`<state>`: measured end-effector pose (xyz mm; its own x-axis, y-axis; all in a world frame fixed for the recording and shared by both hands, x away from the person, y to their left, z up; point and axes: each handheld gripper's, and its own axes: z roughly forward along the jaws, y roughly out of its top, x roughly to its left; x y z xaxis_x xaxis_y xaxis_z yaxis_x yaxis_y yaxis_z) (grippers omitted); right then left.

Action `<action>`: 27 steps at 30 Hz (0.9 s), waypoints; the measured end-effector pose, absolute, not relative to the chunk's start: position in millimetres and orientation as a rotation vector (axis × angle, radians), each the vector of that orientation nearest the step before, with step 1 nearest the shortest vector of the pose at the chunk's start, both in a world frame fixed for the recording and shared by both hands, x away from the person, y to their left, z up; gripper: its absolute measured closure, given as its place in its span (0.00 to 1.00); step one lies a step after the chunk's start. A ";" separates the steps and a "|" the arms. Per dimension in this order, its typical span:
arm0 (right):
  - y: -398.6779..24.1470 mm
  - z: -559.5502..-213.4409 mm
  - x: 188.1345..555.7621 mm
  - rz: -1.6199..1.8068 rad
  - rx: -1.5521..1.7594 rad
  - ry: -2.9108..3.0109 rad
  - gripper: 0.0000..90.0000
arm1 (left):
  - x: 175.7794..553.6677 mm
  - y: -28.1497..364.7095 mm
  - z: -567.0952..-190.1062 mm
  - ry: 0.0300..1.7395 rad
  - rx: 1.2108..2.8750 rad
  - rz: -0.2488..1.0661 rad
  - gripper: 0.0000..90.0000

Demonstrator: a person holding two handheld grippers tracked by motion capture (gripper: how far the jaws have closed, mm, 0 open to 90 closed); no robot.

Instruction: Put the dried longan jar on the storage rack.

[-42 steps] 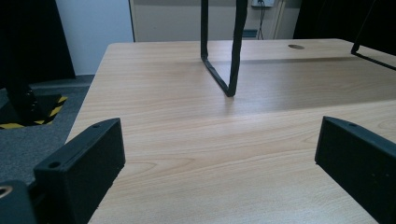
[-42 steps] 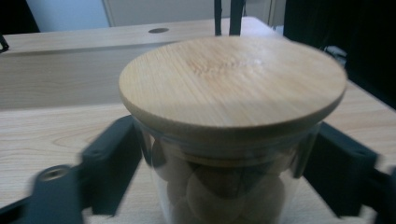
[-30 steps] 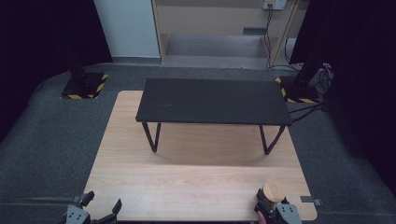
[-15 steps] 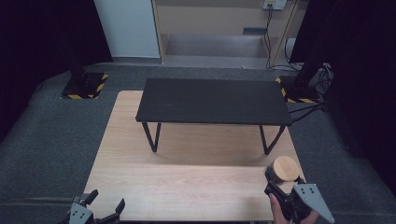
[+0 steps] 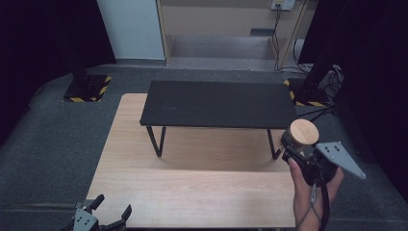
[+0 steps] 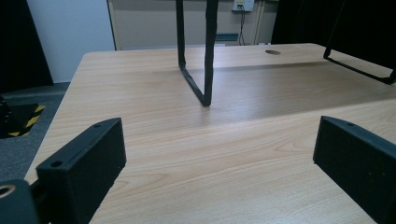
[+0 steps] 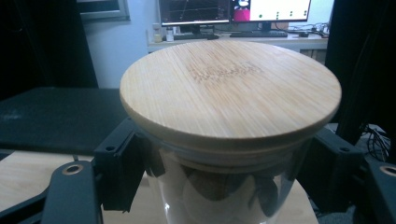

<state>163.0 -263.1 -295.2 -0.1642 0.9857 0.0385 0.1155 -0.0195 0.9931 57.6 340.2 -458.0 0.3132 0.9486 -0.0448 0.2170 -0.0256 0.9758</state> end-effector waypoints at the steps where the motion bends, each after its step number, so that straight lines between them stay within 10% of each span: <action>1: -263.0 -291.0 169.4 1.291 1.228 1.408 0.28 | 58.2 340.0 -457.8 1.121 1.496 0.845 0.01; 27: -256.4 -285.4 306.8 1.155 1.325 1.515 0.28 | 65.2 342.5 -457.9 1.141 1.483 0.853 0.02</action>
